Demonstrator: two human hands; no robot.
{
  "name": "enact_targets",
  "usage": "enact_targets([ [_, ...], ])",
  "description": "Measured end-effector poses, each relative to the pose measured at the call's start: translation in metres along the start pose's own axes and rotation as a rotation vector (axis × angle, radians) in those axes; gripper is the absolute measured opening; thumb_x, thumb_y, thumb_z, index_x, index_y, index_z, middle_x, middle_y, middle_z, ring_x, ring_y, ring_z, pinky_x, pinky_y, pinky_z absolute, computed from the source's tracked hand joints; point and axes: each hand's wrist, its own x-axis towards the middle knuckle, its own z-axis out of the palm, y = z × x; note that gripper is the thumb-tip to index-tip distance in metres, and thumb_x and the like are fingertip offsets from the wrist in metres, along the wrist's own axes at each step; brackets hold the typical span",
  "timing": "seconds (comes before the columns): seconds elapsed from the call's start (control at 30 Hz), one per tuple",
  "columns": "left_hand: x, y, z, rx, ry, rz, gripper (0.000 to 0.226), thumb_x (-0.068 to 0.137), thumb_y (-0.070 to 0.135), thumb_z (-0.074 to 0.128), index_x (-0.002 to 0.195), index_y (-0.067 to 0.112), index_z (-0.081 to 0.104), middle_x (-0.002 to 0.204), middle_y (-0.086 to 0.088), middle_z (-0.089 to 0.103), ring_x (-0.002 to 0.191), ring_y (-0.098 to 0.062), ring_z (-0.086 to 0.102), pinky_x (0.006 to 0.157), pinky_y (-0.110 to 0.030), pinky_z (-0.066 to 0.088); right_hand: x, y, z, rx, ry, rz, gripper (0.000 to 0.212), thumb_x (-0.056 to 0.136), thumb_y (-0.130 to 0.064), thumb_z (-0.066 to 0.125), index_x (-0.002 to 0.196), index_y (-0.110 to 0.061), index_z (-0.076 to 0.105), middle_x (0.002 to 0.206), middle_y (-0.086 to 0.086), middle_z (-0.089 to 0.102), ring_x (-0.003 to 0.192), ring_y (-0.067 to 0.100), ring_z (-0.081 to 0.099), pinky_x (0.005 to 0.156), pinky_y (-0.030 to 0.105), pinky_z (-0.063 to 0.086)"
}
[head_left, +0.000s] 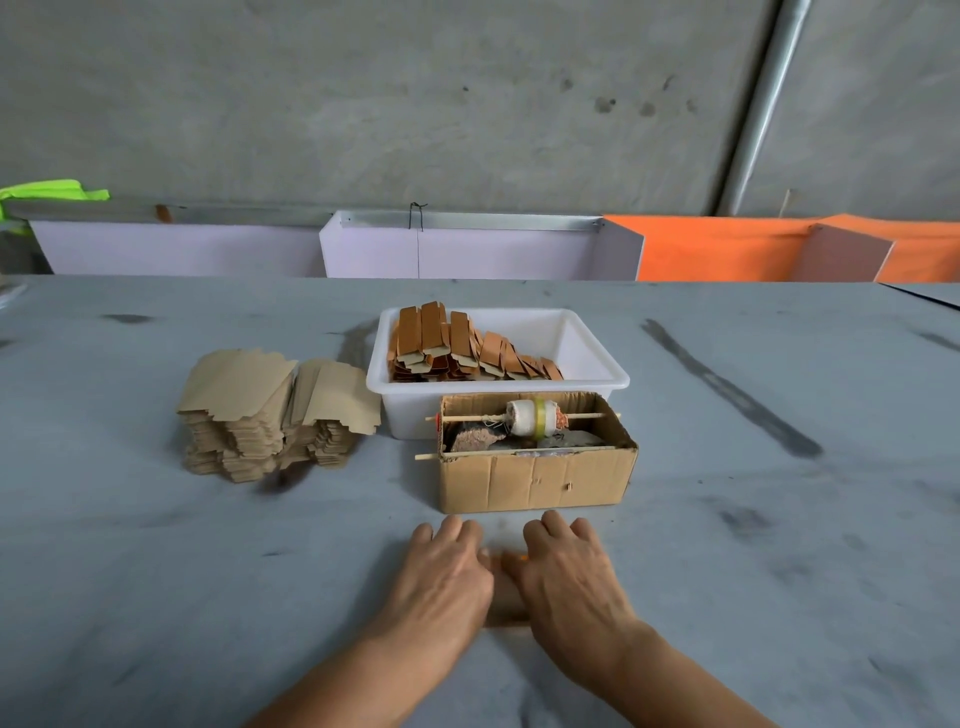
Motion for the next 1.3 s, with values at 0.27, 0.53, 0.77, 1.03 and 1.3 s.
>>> enact_targets([
  [0.27,-0.016,-0.023,-0.001,-0.121,0.079,-0.079,0.051,0.1,0.022,0.008,0.138,0.02,0.042,0.121,-0.003,0.04,0.118,-0.019,0.035,0.09,-0.033,0.029,-0.006,0.022,0.017,0.193,0.133,0.056,0.04,0.088,-0.011,0.037,0.113,-0.028,0.064,0.105,0.002,0.053,0.101,0.024,0.045,0.075,0.032,0.03],
  [0.53,-0.028,-0.031,0.006,-0.173,0.103,-0.142,0.053,0.093,0.008,0.034,0.139,0.031,0.04,0.114,0.004,0.039,0.112,-0.018,0.037,0.086,-0.029,0.029,-0.014,0.022,0.022,0.287,0.203,0.161,0.024,0.068,-0.006,0.073,0.084,-0.024,0.076,0.081,0.005,0.063,0.075,0.028,0.06,0.059,0.034,0.041],
  [0.77,-0.033,-0.03,0.008,-0.389,0.151,-0.229,0.047,0.086,0.038,0.039,0.13,0.032,0.055,0.113,0.01,0.046,0.112,-0.011,0.041,0.096,-0.024,0.032,-0.02,0.025,0.037,0.419,0.272,0.182,0.033,0.094,-0.013,0.047,0.115,-0.028,0.066,0.112,-0.006,0.056,0.109,0.016,0.047,0.084,0.028,0.036],
  [1.03,-0.035,-0.034,0.01,-0.536,0.201,-0.276,0.053,0.088,0.058,0.046,0.125,0.023,0.061,0.11,0.014,0.046,0.108,-0.006,0.041,0.099,-0.022,0.031,-0.044,0.037,0.031,0.695,0.139,0.082,0.034,0.076,-0.043,0.069,0.108,-0.032,0.069,0.12,-0.021,0.055,0.116,0.0,0.044,0.098,0.028,0.035],
  [1.3,-0.042,-0.04,-0.002,-1.201,0.264,-0.334,0.064,0.058,0.058,0.079,0.112,0.03,0.062,0.108,0.01,0.055,0.09,-0.007,0.055,0.079,-0.014,0.043,-0.035,0.042,0.018,1.073,0.198,0.239,0.017,0.086,-0.013,0.067,0.076,-0.027,0.068,0.074,-0.014,0.066,0.071,-0.002,0.053,0.067,0.015,0.041],
])
